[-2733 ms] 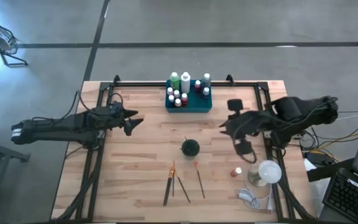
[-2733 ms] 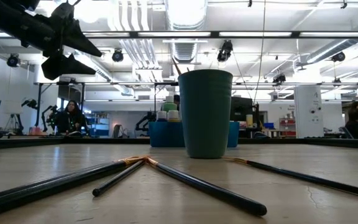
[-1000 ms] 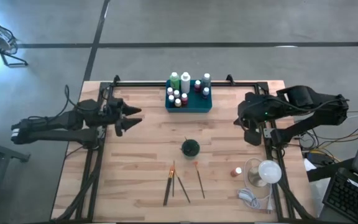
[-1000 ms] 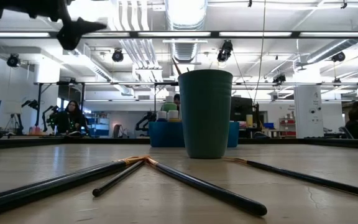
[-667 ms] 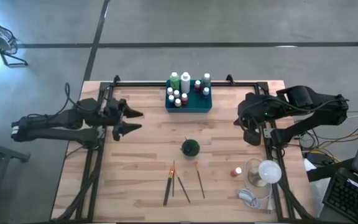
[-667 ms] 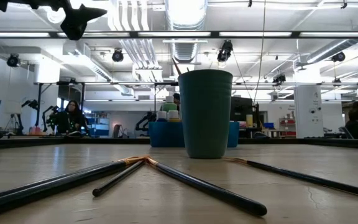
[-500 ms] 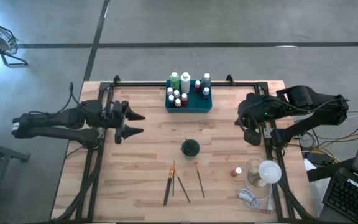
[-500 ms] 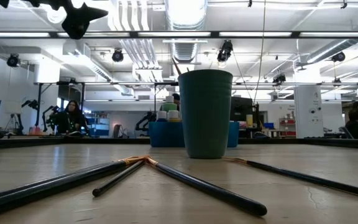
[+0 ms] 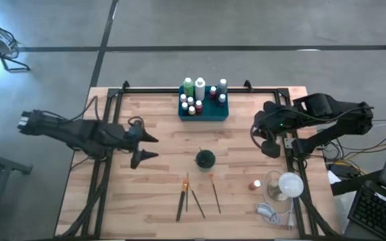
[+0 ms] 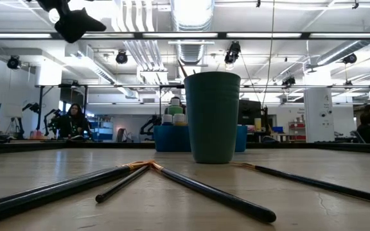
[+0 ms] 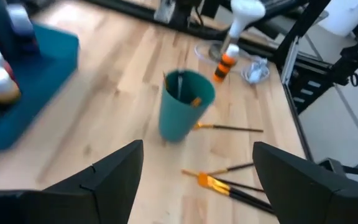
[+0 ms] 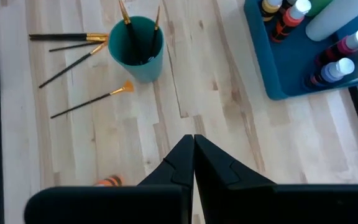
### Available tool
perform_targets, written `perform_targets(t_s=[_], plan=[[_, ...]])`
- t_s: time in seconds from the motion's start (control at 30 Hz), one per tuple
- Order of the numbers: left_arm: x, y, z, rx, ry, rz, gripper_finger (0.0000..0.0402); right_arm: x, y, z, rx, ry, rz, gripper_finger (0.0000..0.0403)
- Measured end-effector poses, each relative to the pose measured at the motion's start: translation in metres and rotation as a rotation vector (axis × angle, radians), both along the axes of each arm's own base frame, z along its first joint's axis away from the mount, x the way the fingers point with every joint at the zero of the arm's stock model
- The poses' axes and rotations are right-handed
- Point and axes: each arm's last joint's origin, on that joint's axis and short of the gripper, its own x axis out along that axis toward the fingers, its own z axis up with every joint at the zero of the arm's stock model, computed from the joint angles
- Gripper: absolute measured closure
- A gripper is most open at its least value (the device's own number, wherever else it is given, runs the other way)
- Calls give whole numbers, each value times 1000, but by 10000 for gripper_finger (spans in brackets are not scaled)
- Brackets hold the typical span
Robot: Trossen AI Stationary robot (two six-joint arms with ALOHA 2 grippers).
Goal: Pick & Place Paint Supplies
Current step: Put the yellow paint brush into the green cup
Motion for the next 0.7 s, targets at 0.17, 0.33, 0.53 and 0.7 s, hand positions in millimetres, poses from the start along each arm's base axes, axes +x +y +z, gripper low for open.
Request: perform_targets(t_s=[0.17, 0.33, 0.53, 0.7], plan=[[12, -12, -12, -111, 80, 13, 94, 6, 1, -3, -13, 20, 12, 394], [23, -28, -26, -174, 160, 33, 94, 10, 0, -5, -46, 30, 1, 394], [39, -52, -40, -198, 189, 78, 94, 9, -3, -5, -151, 19, -32, 394], [55, -68, -56, -251, 190, 147, 94, 9, -5, -4, -225, 16, -50, 394]])
